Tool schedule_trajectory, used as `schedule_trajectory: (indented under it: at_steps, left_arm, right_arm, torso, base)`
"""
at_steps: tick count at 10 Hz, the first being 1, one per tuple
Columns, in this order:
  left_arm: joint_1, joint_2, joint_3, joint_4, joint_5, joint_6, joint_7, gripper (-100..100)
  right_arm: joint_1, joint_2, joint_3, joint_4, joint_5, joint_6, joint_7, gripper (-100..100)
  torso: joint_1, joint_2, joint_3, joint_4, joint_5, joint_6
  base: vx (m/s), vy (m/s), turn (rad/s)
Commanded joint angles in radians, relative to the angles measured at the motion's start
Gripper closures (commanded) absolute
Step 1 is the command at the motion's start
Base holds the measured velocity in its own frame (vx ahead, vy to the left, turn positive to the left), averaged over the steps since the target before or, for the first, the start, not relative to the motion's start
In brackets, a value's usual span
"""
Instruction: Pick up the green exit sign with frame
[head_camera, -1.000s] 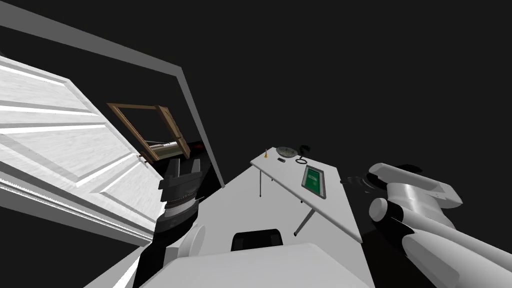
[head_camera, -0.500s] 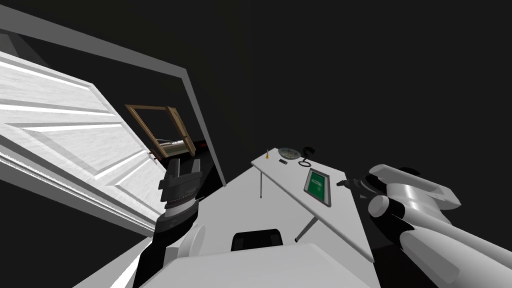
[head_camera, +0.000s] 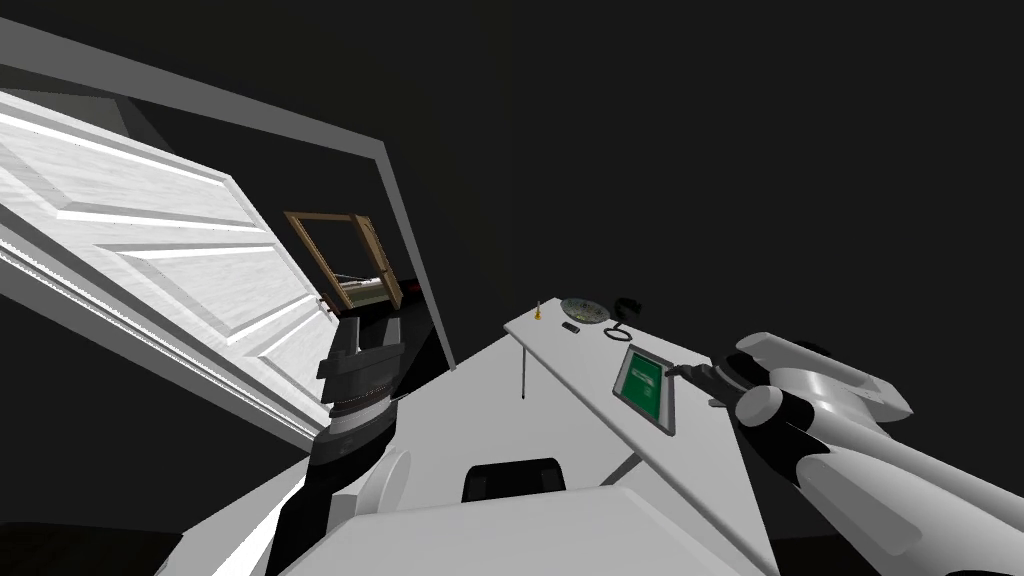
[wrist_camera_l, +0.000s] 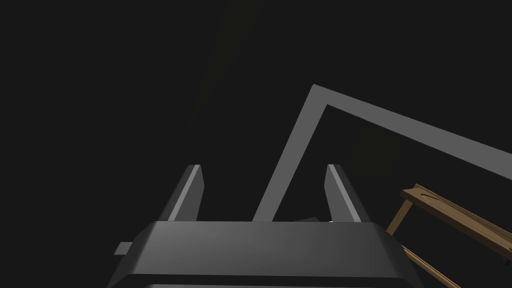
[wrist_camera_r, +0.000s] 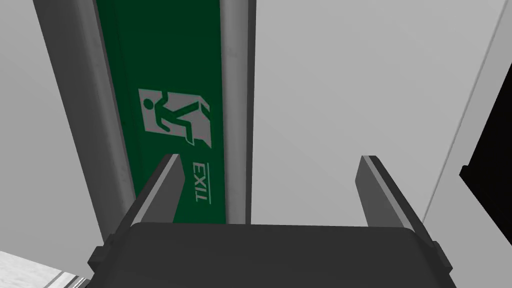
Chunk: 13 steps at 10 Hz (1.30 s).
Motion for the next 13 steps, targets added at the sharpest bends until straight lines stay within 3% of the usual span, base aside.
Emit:
schedule_trajectory:
  at_steps: [1,3,4,5,8,9,10,13]
  left_arm:
    - [0.0,0.0,0.0,0.0,0.0,0.0,0.0,0]
    - [0.0,0.0,0.0,0.0,0.0,0.0,0.0,0]
    - [0.0,0.0,0.0,0.0,0.0,0.0,0.0,0]
    - [0.0,0.0,0.0,0.0,0.0,0.0,0.0,0]
    - [0.0,0.0,0.0,0.0,0.0,0.0,0.0,0]
    - [0.0,0.0,0.0,0.0,0.0,0.0,0.0,0]
    - [0.0,0.0,0.0,0.0,0.0,0.0,0.0,0]
    - [0.0,0.0,0.0,0.0,0.0,0.0,0.0,0]
  right_arm:
    - [-0.005,0.003,-0.011,0.018,0.004,0.04,-0.033,-100]
    - [-0.003,0.006,-0.012,0.019,0.004,0.042,-0.035,-100]
    - [-0.003,0.006,-0.012,0.023,0.004,0.043,-0.036,0]
    - [0.0,0.025,-0.013,0.033,0.006,0.011,-0.043,-100]
    - [0.003,0.043,-0.013,0.043,0.008,-0.02,-0.05,-100]
    - [0.001,0.034,-0.013,0.049,0.008,-0.013,-0.046,-100]
    - [0.0,0.034,-0.013,0.052,0.008,-0.018,-0.046,100]
    - [0.004,0.032,-0.009,0.051,0.013,-0.02,-0.048,100]
  torso:
    - [0.0,0.0,0.0,0.0,0.0,0.0]
    - [0.002,0.0,0.0,0.0,0.0,0.001]
    - [0.005,0.001,0.001,0.0,0.001,0.001]
    - [0.006,0.002,0.001,0.0,0.001,0.001]
    - [0.005,0.004,0.002,0.001,0.001,0.001]
    - [0.005,0.004,0.002,0.001,0.001,0.001]
    - [0.006,0.003,0.002,0.001,0.001,0.001]
    - [0.005,0.004,0.004,0.004,-0.001,0.0]
  base:
    - [0.033,-0.089,0.1]
    - [0.02,-0.039,0.038]
    - [0.003,-0.005,-0.001]
    - [-0.014,-0.019,0.062]
    - [-0.019,-0.024,0.035]
    - [-0.008,-0.009,0.008]
    - [0.0,0.0,0.0]
    - [-0.001,-0.001,-0.004]
